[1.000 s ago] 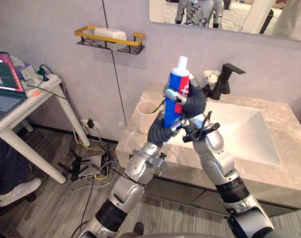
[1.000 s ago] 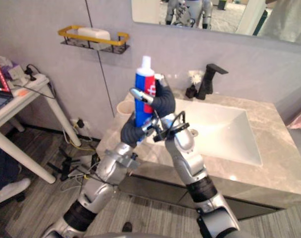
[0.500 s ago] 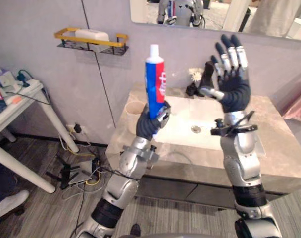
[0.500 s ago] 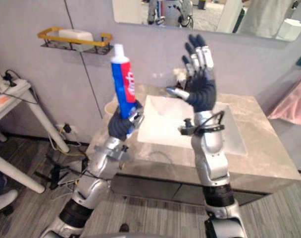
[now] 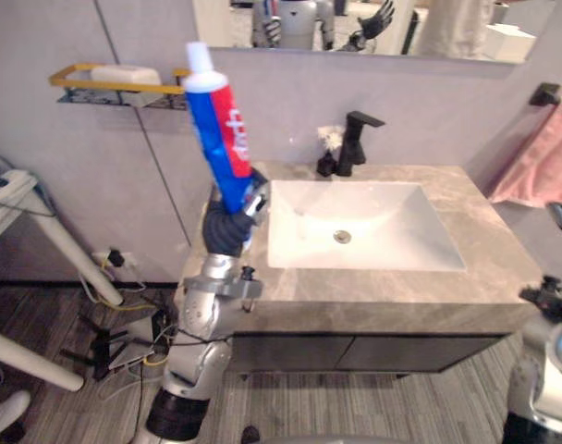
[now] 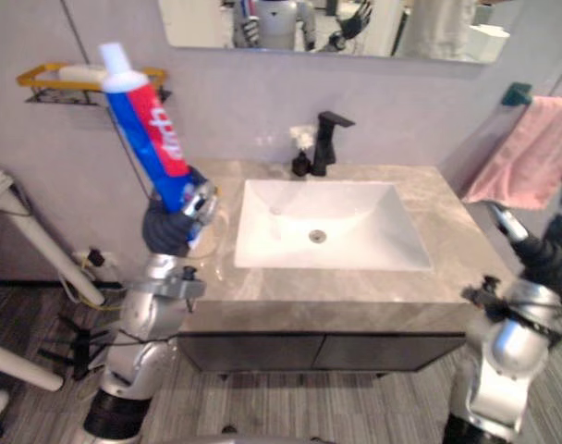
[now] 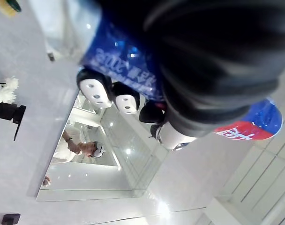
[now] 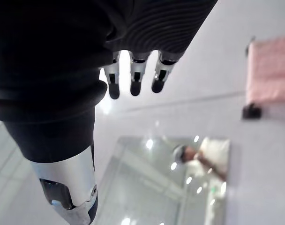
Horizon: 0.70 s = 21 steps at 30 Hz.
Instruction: Organize washtable
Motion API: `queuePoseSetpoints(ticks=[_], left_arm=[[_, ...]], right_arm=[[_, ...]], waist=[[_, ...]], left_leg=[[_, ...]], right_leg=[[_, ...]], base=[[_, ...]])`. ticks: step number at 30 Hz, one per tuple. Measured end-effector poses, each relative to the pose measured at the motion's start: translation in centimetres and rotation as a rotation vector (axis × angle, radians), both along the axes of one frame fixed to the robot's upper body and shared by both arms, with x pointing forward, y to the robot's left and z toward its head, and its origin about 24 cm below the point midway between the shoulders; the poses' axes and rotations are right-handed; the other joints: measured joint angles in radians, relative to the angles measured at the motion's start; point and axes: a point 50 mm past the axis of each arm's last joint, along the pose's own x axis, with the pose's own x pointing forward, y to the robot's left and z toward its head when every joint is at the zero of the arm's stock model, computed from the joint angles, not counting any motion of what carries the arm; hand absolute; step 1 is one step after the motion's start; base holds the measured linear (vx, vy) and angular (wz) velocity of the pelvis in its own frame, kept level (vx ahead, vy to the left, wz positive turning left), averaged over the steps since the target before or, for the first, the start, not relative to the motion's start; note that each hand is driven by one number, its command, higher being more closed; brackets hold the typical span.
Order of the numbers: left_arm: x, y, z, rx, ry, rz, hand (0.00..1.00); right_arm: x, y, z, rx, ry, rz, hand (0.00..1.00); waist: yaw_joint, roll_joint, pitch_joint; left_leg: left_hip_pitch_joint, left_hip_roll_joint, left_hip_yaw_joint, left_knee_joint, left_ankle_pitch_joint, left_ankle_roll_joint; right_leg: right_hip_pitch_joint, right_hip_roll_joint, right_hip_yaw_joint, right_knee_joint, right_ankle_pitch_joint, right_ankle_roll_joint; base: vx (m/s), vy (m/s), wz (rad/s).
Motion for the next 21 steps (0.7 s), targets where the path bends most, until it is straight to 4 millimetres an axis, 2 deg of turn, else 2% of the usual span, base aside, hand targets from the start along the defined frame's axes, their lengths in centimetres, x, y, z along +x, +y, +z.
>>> queuePoseSetpoints(ticks=[1, 2, 4, 7, 11, 13, 21], left_arm=[[-0.4, 0.3, 0.0, 0.005, -0.006, 0.019, 1.0], [-0.4, 0.4, 0.0, 0.01, -0.008, 0.026, 1.0], [-0.7, 0.8, -0.2, 0.027, -0.007, 0.053, 1.0], [-0.9, 1.3, -0.4, 0.035, 0.0, 0.083, 1.0], [-0.8, 1.9, -0.3, 0.029, -0.006, 0.133, 1.0], [-0.8, 2.2, -0.2, 0.016, -0.002, 0.164, 1.0], [-0.9, 2.8, 0.3, 0.047, -0.024, 0.259, 1.0]], right_arm=[[-0.7, -0.5, -1.7, 0.029, 0.08, -0.036, 0.0], [-1.1, -0.7, -2.6, 0.046, 0.12, -0.053, 0.0], [-2.4, -1.0, -5.9, 0.112, 0.289, -0.103, 0.0], [-4.1, -1.2, -9.2, 0.187, 0.45, -0.145, 0.0], [-5.8, -0.8, -12.2, 0.297, 0.56, -0.189, 0.0], [-6.6, 0.3, -13.9, 0.364, 0.618, -0.179, 0.0], [-7.1, 4.0, -19.0, 0.511, 0.819, 0.005, 0.0]], waist=[[-0.013, 0.003, -0.005], [-0.016, 0.004, -0.007], [-0.031, 0.012, -0.012], [-0.034, 0.023, -0.02], [-0.036, 0.025, -0.023], [-0.035, 0.026, -0.027], [-0.036, 0.025, -0.031]], left_leg=[[0.0, 0.001, 0.005, 0.0, -0.002, 0.0], [0.0, 0.001, 0.01, 0.0, -0.002, 0.001], [0.0, 0.002, 0.02, 0.0, -0.005, 0.002], [0.0, 0.002, 0.036, 0.0, -0.016, -0.002], [0.004, 0.004, 0.046, 0.0, -0.017, -0.001], [0.007, 0.01, 0.053, 0.0, -0.018, 0.001], [0.017, 0.017, 0.084, 0.0, -0.028, 0.003]], right_leg=[[-0.003, 0.0, 0.004, 0.001, 0.0, 0.0], [-0.004, 0.0, 0.005, 0.001, 0.0, 0.0], [-0.009, 0.0, 0.011, 0.003, -0.001, 0.001], [-0.021, 0.0, 0.03, 0.009, 0.0, 0.0], [-0.022, 0.0, 0.035, 0.012, 0.0, 0.0], [-0.024, 0.0, 0.039, 0.015, 0.0, 0.0], [-0.038, 0.002, 0.059, 0.032, -0.003, 0.003]], base=[[0.01, -0.004, -0.14], [0.01, -0.006, -0.12], [0.0, -0.002, -0.1], [0.0, 0.006, -0.17], [0.0, 0.001, -0.06], [0.0, -0.006, -0.07], [-0.01, -0.004, -0.13]])
